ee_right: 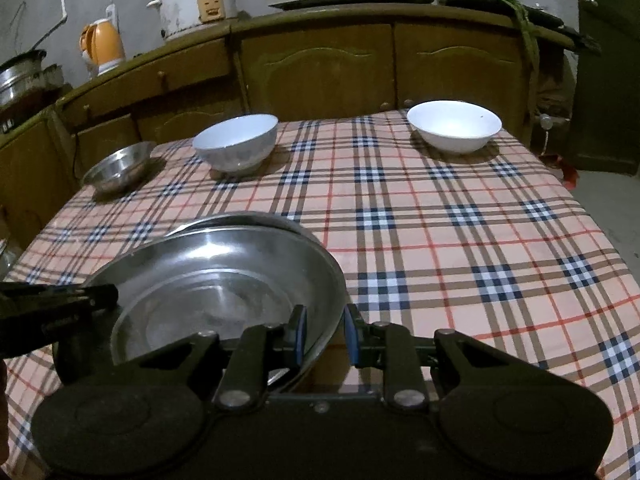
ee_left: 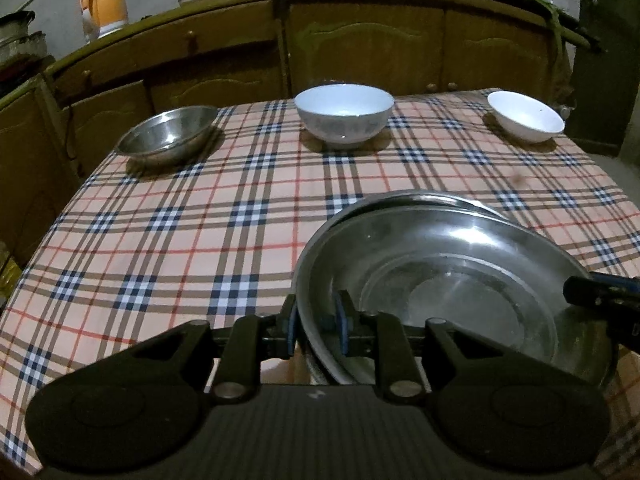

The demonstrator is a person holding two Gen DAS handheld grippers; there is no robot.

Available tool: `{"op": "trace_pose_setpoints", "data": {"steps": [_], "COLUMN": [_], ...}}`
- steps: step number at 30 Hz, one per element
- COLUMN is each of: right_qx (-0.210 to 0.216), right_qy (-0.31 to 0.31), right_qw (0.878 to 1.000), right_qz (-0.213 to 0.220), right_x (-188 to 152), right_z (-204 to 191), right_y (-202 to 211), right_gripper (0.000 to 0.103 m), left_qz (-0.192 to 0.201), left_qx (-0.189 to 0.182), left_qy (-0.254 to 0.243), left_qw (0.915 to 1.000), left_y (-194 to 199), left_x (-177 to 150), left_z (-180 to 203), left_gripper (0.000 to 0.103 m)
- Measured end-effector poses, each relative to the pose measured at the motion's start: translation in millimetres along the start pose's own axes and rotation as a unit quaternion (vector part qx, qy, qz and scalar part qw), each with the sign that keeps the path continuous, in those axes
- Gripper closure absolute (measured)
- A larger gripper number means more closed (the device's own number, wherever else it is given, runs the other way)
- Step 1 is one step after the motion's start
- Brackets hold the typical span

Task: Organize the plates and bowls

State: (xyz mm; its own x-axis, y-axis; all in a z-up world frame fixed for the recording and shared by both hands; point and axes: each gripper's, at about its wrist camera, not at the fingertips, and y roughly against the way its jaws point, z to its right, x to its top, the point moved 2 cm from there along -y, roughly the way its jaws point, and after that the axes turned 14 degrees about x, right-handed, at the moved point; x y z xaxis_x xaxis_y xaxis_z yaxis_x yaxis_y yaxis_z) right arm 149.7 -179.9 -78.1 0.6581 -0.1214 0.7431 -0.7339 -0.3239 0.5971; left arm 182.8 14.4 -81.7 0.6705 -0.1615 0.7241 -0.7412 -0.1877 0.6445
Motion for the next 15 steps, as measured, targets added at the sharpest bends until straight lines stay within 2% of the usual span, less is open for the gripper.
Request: {"op": "trace_pose_setpoints", "data": {"steps": [9,12,13,15], "right_qx": [-0.003,-0.002,-0.004,-0.009], "right_qy": [0.012,0.013,0.012,0.006], "right_qw": [1.000,1.000,1.000,1.000], "right_qz": [-0.014,-0.006,-0.003,0.004], "right_x": [-5.5,-3.7,-3.1,-1.2], "right_z": [-4.1,-3.2,-2.1,2.3], "right_y": [-8.9,-6.7,-5.7,-2.8], "right_gripper": [0.076,0.074,0.068,0.066], "left_qz": [-0.016,-0.014,-0.011,-0.006], "left_qx": [-0.008,-0.011,-0.009,-0.005], "left_qy": [0.006,0.010,0.013,0.023], "left_qw": [0.9998,0.9998,0.9998,0.9997], "left_y": [-10.4,-11.2,-10.8,-10.2], "left_x": [-9.8,-11.3,-11.5,-10.8], "left_z": [-2.9,-4.3,-5.9,-9.7], "left_gripper": [0.078,0.070,0.064,0.055]}}
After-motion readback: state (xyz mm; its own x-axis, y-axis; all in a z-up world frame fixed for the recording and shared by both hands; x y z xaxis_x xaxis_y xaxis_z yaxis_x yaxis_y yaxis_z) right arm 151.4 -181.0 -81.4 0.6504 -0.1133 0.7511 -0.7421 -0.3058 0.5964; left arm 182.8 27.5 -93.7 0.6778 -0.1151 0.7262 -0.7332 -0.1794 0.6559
